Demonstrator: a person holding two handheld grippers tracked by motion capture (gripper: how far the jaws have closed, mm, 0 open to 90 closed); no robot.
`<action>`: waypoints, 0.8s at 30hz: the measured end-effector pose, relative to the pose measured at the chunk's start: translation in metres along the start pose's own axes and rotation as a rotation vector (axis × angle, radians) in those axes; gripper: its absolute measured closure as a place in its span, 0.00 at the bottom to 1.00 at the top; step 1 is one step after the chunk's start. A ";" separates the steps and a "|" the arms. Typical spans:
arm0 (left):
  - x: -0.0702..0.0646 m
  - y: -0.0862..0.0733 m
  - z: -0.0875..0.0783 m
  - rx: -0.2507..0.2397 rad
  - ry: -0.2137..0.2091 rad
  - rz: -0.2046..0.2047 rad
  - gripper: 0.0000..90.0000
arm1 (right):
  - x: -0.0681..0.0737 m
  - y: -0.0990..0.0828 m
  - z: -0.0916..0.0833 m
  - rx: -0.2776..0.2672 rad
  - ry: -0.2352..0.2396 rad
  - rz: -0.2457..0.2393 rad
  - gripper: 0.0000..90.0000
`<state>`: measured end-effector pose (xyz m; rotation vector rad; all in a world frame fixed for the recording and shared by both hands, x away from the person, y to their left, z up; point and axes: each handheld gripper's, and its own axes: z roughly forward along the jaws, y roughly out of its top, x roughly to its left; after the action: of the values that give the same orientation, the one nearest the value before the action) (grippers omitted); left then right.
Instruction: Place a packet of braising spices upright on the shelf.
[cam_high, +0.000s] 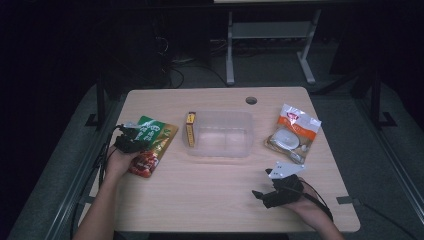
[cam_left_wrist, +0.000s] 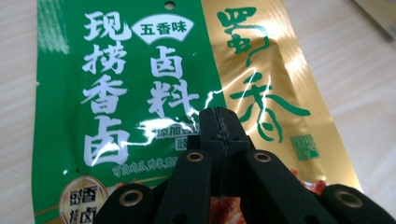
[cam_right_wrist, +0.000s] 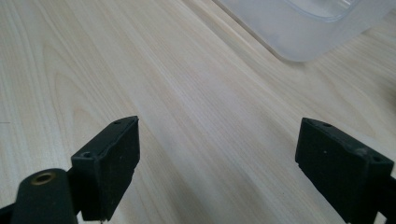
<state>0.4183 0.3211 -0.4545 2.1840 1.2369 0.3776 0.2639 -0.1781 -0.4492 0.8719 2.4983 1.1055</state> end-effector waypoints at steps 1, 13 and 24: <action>-0.001 -0.002 -0.001 0.003 -0.011 -0.003 1.00 | 0.000 0.000 0.000 0.001 -0.001 -0.001 0.15; -0.016 -0.023 -0.021 0.042 -0.071 0.056 1.00 | 0.000 0.000 0.002 0.005 0.001 -0.002 0.15; -0.021 -0.041 -0.037 0.084 -0.129 0.090 1.00 | -0.001 0.001 0.002 0.004 0.000 0.001 0.15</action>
<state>0.3602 0.3322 -0.4504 2.3024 1.1059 0.2203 0.2656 -0.1770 -0.4500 0.8741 2.5009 1.1016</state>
